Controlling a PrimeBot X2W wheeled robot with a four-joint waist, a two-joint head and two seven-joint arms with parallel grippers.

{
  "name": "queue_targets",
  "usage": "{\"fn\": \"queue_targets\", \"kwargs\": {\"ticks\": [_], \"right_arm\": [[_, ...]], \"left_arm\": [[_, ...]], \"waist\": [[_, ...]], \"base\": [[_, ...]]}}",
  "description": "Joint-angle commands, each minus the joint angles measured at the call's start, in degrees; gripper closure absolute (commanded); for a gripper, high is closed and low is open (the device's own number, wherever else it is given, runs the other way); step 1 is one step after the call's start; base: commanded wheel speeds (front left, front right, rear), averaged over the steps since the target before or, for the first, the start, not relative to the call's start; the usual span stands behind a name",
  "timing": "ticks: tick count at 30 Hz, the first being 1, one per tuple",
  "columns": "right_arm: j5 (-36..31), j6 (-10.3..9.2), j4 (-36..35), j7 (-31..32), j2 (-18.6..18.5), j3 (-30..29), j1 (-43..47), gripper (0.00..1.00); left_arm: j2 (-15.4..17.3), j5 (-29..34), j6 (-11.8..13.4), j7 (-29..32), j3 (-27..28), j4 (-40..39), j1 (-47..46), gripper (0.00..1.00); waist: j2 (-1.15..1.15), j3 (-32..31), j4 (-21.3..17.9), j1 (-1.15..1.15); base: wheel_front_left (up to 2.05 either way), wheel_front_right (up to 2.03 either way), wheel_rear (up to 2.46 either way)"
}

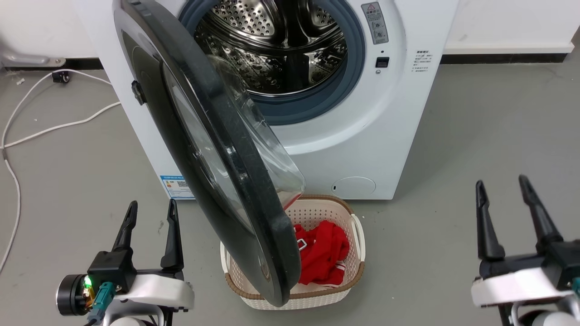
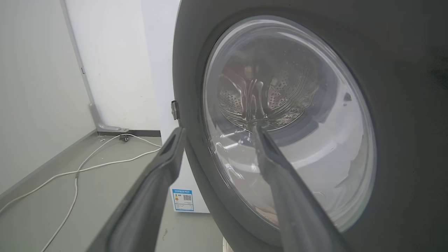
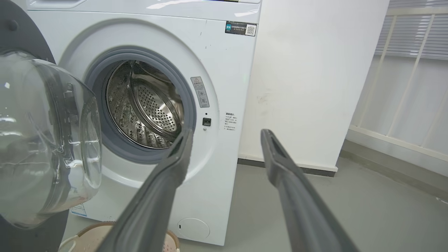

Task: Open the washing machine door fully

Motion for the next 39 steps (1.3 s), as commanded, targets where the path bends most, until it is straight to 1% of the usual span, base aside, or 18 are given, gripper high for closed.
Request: {"fn": "queue_targets", "kwargs": {"ticks": [1,5,9,13,25,26,27,33,39], "right_arm": [[0.57,-0.03,-0.54,0.62,0.18,0.49,1.87,0.0],[2.81,-0.03,0.57,1.89,0.18,1.51,4.53,0.0],[4.55,-0.03,2.83,1.74,0.19,1.44,5.64,0.0],[5.35,-0.03,3.9,1.37,0.19,1.24,5.28,0.0],[5.98,-0.03,4.18,1.05,0.2,0.09,3.13,0.0],[6.02,-0.03,4.23,1.03,0.2,0.15,3.01,0.0],[6.09,-0.03,4.29,1.03,0.2,0.12,2.98,0.0],[6.62,-0.03,4.74,1.2,0.2,0.29,2.68,0.0],[7.08,-0.03,5.31,1.28,0.2,-0.02,2.66,0.0]], "left_arm": [[-0.01,0.38,0.07,-0.15,0.04,-0.24,0.84,0.0],[0.04,0.63,-0.13,-0.15,0.4,-0.3,0.97,0.0],[0.04,1.1,-0.18,-0.15,0.25,-0.51,1.22,0.0],[0.04,1.28,-0.38,-0.15,0.13,-0.67,1.53,0.0],[0.03,0.84,-0.83,-0.15,0.18,-0.28,1.19,0.0],[0.03,0.84,-0.87,-0.15,0.21,-0.47,1.15,0.81],[0.02,0.74,-0.98,-0.15,0.11,-0.31,1.26,1.0],[0.02,1.02,-0.73,-0.15,0.12,-1.72,0.71,1.0],[0.01,0.94,-0.04,-0.15,0.34,-6.79,-0.53,1.0]], "waist": [[0.0,-0.14,-0.01,0.0],[0.0,-0.45,-0.15,0.0],[0.0,-0.55,-0.18,0.0],[0.0,-0.63,-0.43,0.0],[0.0,-0.46,-0.67,0.0],[0.0,-0.42,-0.71,0.0],[0.0,-0.39,-0.71,0.0],[0.0,-0.06,-0.72,0.0],[0.0,0.04,-0.44,0.0]], "base": [[0.0,0.0,0.0],[0.0,0.0,0.0],[0.0,0.0,0.0],[0.0,0.0,0.0],[0.0,0.0,0.0],[0.0,0.0,0.0],[0.0,0.0,0.0],[0.0,0.0,0.0],[0.0,0.0,0.0]]}}
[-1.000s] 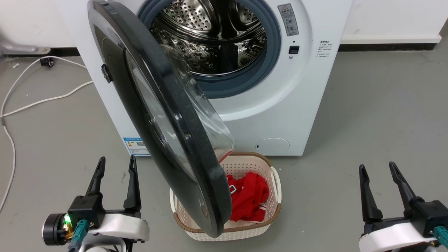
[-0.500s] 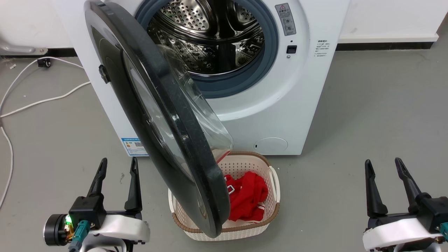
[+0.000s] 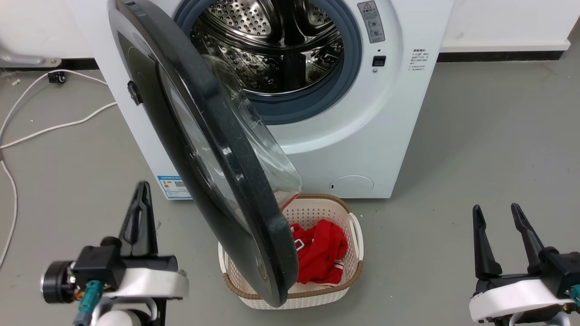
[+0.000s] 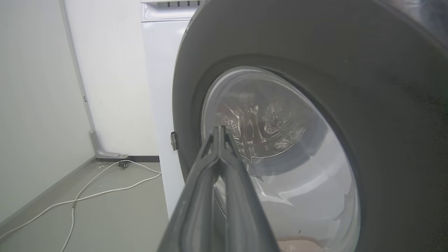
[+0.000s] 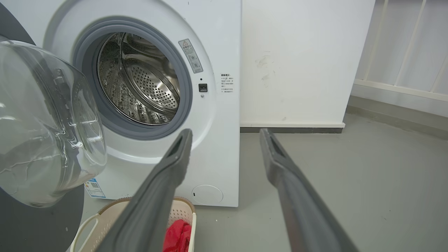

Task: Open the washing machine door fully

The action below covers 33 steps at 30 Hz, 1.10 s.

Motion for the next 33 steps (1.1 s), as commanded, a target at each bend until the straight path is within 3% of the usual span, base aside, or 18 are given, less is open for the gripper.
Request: {"fn": "queue_targets", "kwargs": {"ticks": [1,10,15,23,33], "right_arm": [[0.13,-0.03,0.24,-0.05,0.16,-0.12,-0.48,0.0],[0.84,-0.03,0.51,-0.37,0.15,0.1,-0.94,0.0],[1.22,-0.03,0.96,-0.39,0.15,0.16,-1.13,0.0],[1.12,-0.03,1.2,-0.54,0.15,-0.6,-1.42,0.0],[1.73,-0.03,1.63,-0.66,0.15,-0.66,-0.55,0.0]], "left_arm": [[0.01,0.1,0.38,-0.15,0.08,-2.59,-1.34,1.0],[-0.01,1.64,1.39,-0.15,-1.66,-18.51,-3.16,1.0],[-0.02,-0.26,0.74,-0.14,-5.4,-24.33,-2.93,1.0],[-0.01,-4.57,-1.59,1.84,-15.67,-25.11,-1.78,1.0],[0.03,-11.72,-2.52,13.81,-27.23,-21.19,2.21,1.0]], "waist": [[0.0,-0.03,0.14,0.0],[0.0,-0.03,0.49,0.0],[0.0,-0.11,0.26,0.0],[0.0,-0.2,0.0,0.0],[0.0,-0.49,0.17,0.0]], "base": [[0.0,0.0,0.0],[0.0,0.0,0.0],[0.0,0.0,0.0],[0.0,0.0,0.0],[0.0,0.0,0.0]]}}
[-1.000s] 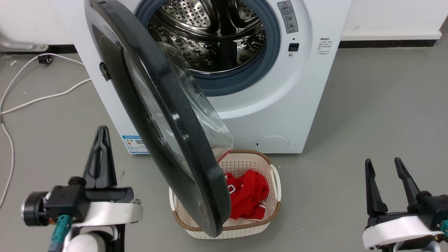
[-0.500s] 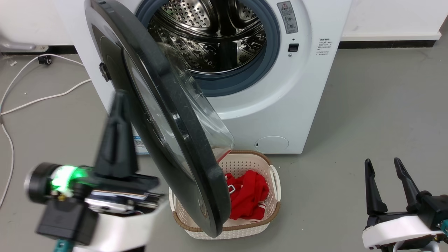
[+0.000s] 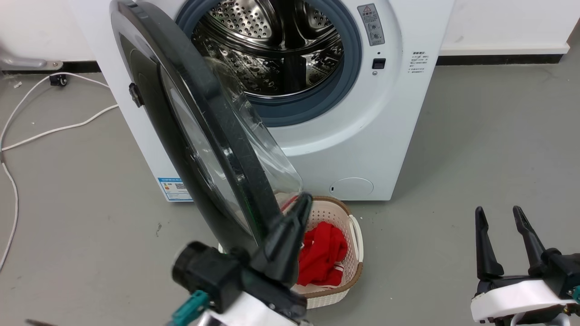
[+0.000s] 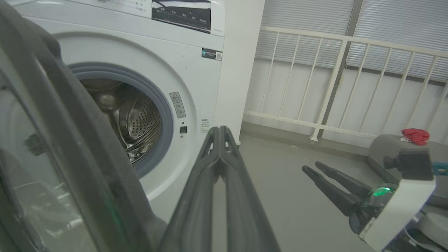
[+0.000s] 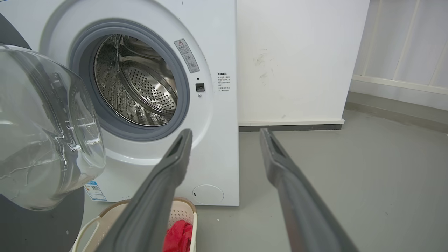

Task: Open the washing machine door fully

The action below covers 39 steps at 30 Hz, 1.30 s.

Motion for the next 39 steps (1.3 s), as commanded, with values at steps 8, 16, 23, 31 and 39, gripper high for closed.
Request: {"fn": "queue_targets", "kwargs": {"ticks": [8,16,23,31,39], "right_arm": [[0.91,-0.03,0.57,0.02,0.14,0.52,-0.53,0.0],[1.66,-0.03,1.26,0.01,0.14,1.06,-1.44,0.0],[2.12,-0.03,1.7,-0.04,0.13,1.38,-1.7,0.0],[2.93,-0.03,2.62,-0.33,0.13,1.63,-1.77,0.0],[4.13,-0.03,3.02,0.33,0.13,2.0,-1.04,0.0]], "left_arm": [[0.45,-0.39,1.19,6.54,-3.31,5.05,3.59,1.0],[0.31,-0.5,2.59,4.02,-2.96,12.66,0.52,1.0],[0.28,-1.08,3.04,2.41,-2.68,16.52,-2.32,1.0],[0.84,-0.26,4.23,1.84,-2.74,17.81,-2.59,1.0],[1.19,-0.12,6.05,1.65,-2.6,16.36,-0.41,1.0]], "waist": [[0.0,0.06,-0.19,0.0],[0.0,1.24,-0.95,0.0],[0.0,2.01,-1.57,0.0],[0.0,2.44,-1.39,0.0],[0.0,2.33,1.54,0.0]], "base": [[0.0,0.0,0.0],[0.0,0.0,0.0],[0.0,0.0,0.0],[0.0,0.0,0.0],[0.0,0.0,0.0]]}}
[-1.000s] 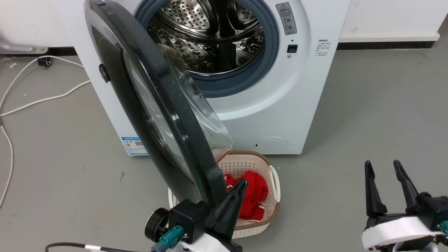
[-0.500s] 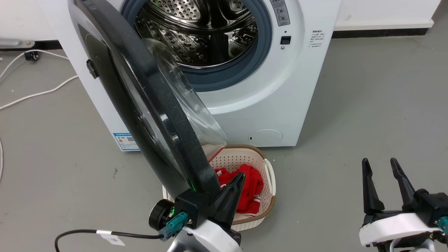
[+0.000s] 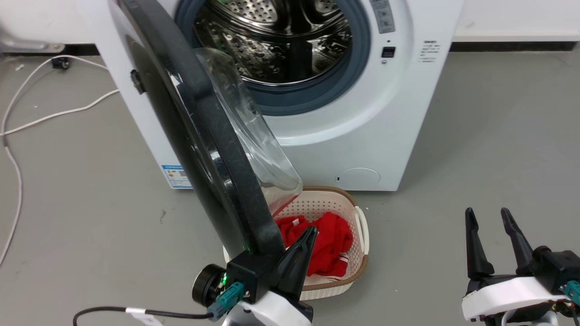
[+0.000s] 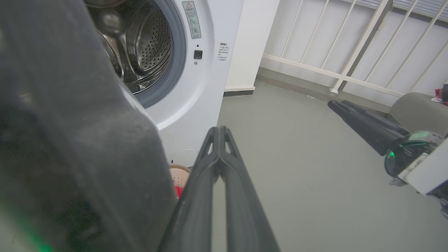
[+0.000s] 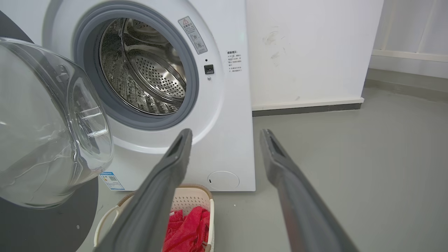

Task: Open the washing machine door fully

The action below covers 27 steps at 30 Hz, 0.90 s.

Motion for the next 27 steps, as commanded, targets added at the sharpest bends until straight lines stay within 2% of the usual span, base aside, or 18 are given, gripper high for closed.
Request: {"fn": "queue_targets", "kwargs": {"ticks": [1,2,14,15,21,27], "right_arm": [[0.36,-0.03,0.21,0.1,0.12,0.4,0.25,0.0],[-0.11,-0.03,-0.15,0.3,0.1,0.4,0.47,0.0],[-0.3,-0.03,-0.54,0.98,0.09,-0.12,1.18,0.0],[-0.42,-0.03,-0.45,1.18,0.1,-0.34,1.47,0.0],[-0.04,-0.03,-0.47,1.36,0.09,-0.45,1.9,0.0],[-0.18,-0.03,-0.41,1.49,0.09,-0.08,1.26,0.0]], "left_arm": [[0.92,0.22,1.09,-0.21,1.0,-0.2,1.17,1.0],[0.84,-0.04,1.92,-0.27,0.83,-1.24,2.7,1.0],[1.71,-0.04,5.07,-0.5,1.6,-4.84,7.22,1.0],[2.34,0.46,6.12,-0.48,2.05,-5.98,8.48,1.0],[4.17,0.79,8.25,-0.95,4.71,-8.01,10.34,1.0],[6.09,-0.23,9.41,-2.24,8.84,-7.61,9.68,1.0]], "waist": [[0.0,-0.18,1.37,0.0],[0.0,-0.42,3.16,0.0],[0.0,-1.66,12.42,0.0],[0.0,-1.88,14.62,0.0],[0.0,-1.78,18.04,0.0],[0.0,-1.3,19.38,0.0]], "base": [[0.0,0.0,0.0],[0.0,0.0,0.0],[0.0,0.0,0.0],[0.0,0.0,0.0],[0.0,0.0,0.0],[0.0,0.0,0.0]]}}
